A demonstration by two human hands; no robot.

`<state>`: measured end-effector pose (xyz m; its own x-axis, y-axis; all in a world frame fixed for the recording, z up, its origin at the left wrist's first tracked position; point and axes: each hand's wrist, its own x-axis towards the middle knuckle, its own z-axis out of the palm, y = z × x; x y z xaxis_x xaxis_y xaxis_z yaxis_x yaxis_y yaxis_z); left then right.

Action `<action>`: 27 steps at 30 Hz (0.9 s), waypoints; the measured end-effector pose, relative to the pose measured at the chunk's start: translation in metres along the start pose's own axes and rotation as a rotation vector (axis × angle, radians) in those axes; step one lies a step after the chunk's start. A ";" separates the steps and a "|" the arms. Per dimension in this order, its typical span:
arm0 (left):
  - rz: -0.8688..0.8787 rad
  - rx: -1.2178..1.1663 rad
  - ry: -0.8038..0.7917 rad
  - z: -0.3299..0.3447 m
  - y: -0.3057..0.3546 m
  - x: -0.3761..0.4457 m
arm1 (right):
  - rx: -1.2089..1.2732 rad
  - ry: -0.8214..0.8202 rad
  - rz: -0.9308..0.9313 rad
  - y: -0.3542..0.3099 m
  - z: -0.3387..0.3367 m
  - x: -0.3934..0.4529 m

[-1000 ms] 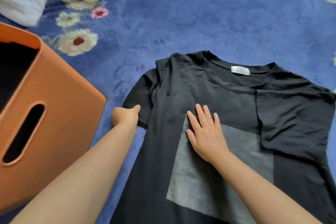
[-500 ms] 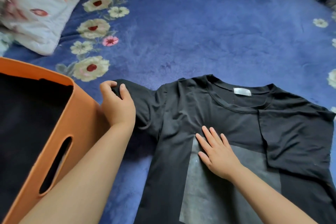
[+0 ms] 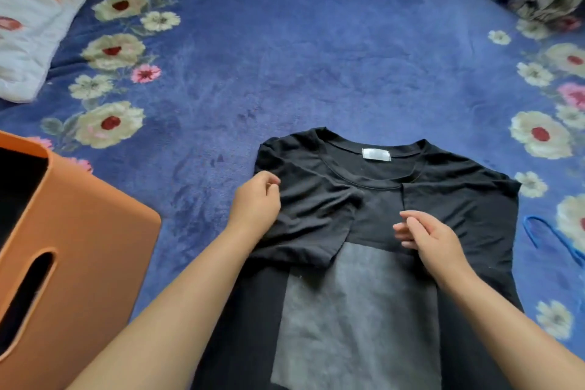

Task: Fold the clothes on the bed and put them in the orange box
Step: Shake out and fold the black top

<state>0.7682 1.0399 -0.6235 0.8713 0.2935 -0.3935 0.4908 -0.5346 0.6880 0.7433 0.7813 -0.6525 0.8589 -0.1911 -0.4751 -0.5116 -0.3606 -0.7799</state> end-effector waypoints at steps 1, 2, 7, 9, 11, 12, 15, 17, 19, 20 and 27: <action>-0.019 0.083 0.058 -0.002 -0.011 0.004 | 0.022 -0.031 0.034 -0.003 0.007 0.000; -0.029 0.165 0.097 -0.005 -0.021 0.007 | 0.031 -0.068 0.082 -0.007 0.016 -0.002; 0.230 0.476 0.045 -0.009 -0.034 0.032 | 0.015 -0.247 0.355 -0.023 0.074 -0.014; 0.328 0.562 -0.048 -0.011 -0.024 0.054 | 0.030 -0.227 0.382 -0.022 0.092 -0.019; 0.377 0.628 -0.144 -0.014 -0.011 0.077 | 0.105 -0.196 0.396 -0.016 0.100 -0.019; 0.392 0.635 -0.167 -0.016 -0.003 0.087 | 0.173 -0.204 0.397 -0.015 0.100 -0.018; 0.417 0.694 -0.252 -0.019 0.019 0.107 | 0.269 -0.261 0.345 -0.004 0.095 -0.016; 0.353 0.668 -0.415 -0.021 0.026 0.114 | 0.241 -0.285 0.288 -0.002 0.092 -0.018; 0.279 0.592 -0.549 -0.022 0.029 0.118 | 0.263 -0.320 0.247 0.001 0.092 -0.019; 0.252 0.622 -0.595 -0.023 0.029 0.119 | 0.277 -0.338 0.236 0.003 0.092 -0.019; 0.363 1.403 -0.624 -0.029 0.028 0.133 | 0.168 -0.386 0.167 0.013 0.094 -0.015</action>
<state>0.8978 1.0867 -0.6391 0.6217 -0.1789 -0.7626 -0.4420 -0.8839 -0.1529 0.7220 0.8656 -0.6940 0.7094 0.1322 -0.6923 -0.6662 -0.1949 -0.7198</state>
